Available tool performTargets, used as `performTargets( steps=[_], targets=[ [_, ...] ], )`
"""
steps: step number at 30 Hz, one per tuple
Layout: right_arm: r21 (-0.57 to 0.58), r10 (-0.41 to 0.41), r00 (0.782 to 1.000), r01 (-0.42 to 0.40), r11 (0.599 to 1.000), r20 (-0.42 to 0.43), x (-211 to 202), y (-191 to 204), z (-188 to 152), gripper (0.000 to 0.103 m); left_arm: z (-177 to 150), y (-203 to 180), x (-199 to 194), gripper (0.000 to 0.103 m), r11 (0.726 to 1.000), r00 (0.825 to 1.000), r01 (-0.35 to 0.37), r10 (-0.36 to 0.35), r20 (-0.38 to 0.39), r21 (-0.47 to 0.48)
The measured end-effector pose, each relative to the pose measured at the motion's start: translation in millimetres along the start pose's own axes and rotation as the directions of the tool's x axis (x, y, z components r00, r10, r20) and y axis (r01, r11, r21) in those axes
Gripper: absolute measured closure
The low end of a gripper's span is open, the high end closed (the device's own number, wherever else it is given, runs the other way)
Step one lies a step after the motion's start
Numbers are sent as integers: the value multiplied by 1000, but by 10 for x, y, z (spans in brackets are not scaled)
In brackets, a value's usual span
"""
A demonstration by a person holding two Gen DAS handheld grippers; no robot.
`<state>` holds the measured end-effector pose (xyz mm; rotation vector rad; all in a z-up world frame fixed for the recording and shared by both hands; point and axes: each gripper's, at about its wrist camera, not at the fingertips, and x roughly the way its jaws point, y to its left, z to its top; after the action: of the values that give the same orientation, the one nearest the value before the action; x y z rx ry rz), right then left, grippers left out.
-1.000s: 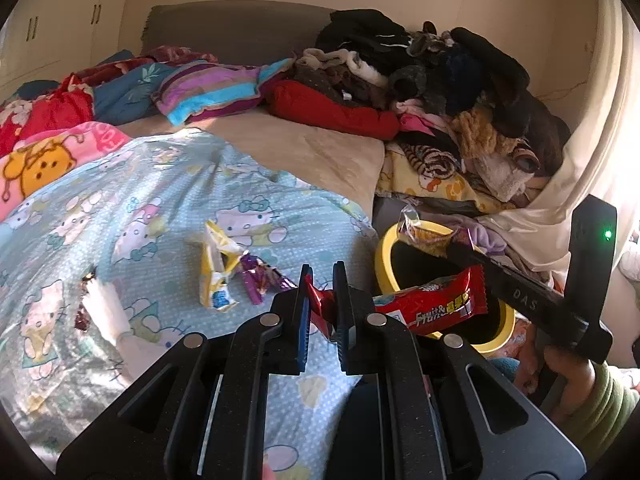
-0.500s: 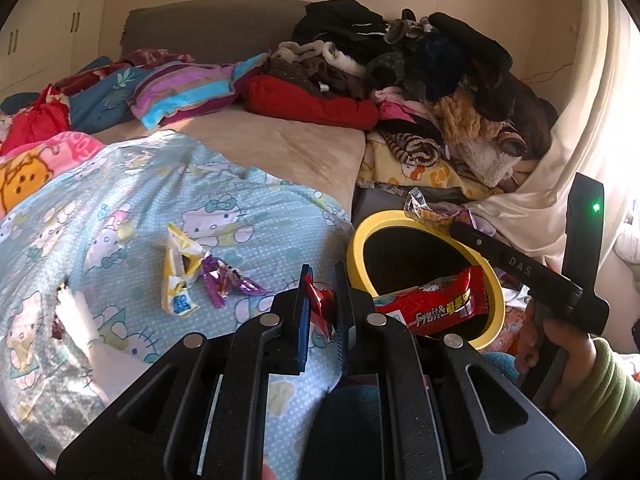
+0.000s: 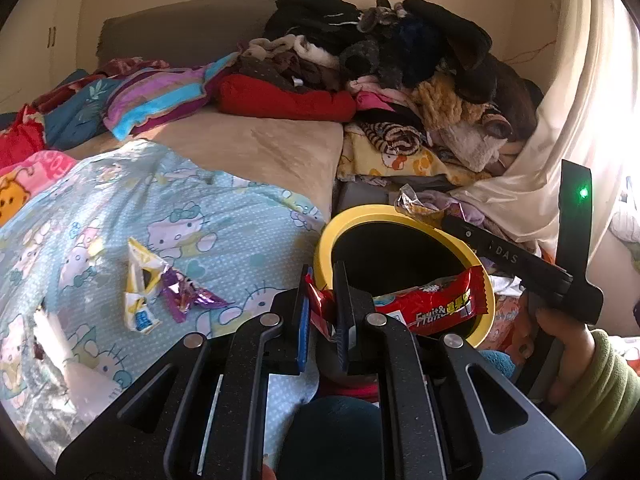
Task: Collect trash
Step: 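Carry the red candy bar and purple wrapper with both tools over the yellow bin, then open both tools above the yellow bin to drop the wrappers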
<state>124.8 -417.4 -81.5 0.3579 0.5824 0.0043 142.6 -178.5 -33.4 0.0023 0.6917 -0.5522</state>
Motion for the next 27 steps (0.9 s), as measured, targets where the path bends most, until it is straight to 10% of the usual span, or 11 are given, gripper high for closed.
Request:
performTargets(
  steps=[27],
  targets=[
    [91,-125,992,125,988,-12,72,-601,-30,91,35,-542,739,97,992,995,52,-42,-94,112]
  ],
)
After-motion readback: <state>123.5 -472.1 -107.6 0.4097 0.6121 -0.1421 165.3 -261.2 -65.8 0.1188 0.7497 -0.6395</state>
